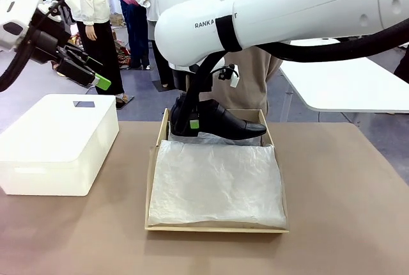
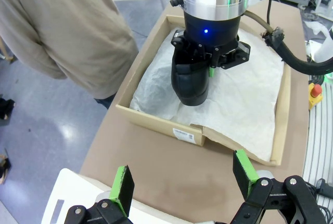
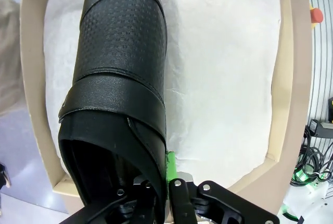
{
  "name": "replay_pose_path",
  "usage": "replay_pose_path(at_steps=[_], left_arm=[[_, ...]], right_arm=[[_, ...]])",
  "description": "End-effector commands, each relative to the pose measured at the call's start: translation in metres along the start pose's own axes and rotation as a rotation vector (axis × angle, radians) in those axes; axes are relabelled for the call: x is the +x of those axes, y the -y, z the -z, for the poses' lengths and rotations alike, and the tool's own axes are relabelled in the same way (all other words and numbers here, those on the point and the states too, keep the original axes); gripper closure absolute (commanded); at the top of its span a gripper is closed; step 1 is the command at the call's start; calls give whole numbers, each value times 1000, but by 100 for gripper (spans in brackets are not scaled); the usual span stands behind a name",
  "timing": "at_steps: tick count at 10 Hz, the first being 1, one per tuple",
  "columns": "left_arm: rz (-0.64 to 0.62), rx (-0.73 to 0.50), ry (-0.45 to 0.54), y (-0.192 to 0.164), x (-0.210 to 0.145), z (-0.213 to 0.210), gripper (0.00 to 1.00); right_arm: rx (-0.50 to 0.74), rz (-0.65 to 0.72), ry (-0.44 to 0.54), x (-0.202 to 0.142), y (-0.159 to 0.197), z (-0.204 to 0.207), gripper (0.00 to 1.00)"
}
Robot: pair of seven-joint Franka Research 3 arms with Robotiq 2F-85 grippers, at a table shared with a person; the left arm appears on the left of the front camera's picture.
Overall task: Pack the shoes into the box.
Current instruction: Place the other shoe of the Shoes into the Shoes Box.
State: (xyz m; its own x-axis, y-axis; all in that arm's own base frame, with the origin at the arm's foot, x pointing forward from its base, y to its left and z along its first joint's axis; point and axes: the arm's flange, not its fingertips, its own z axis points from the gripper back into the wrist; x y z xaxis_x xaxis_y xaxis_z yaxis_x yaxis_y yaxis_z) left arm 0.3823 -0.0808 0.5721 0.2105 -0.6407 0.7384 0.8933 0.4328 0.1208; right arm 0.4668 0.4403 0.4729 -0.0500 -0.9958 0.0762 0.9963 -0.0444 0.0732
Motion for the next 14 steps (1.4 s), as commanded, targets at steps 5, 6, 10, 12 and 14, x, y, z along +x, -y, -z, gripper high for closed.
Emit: replay_pose_path(at_steps=[5, 6, 10, 12, 14], left_arm=[[3, -11, 17, -1, -1, 0, 0], [3, -11, 17, -1, -1, 0, 0], [3, -11, 17, -1, -1, 0, 0], [3, -11, 17, -1, -1, 0, 0], [3, -11, 17, -1, -1, 0, 0]], right_arm=[[59, 21, 20, -9, -8, 17, 100], [55, 23, 14, -10, -9, 20, 100], [41, 20, 7, -14, -13, 35, 100], [33, 17, 0, -18, -13, 40, 100], [26, 18, -11, -18, -14, 44, 100]])
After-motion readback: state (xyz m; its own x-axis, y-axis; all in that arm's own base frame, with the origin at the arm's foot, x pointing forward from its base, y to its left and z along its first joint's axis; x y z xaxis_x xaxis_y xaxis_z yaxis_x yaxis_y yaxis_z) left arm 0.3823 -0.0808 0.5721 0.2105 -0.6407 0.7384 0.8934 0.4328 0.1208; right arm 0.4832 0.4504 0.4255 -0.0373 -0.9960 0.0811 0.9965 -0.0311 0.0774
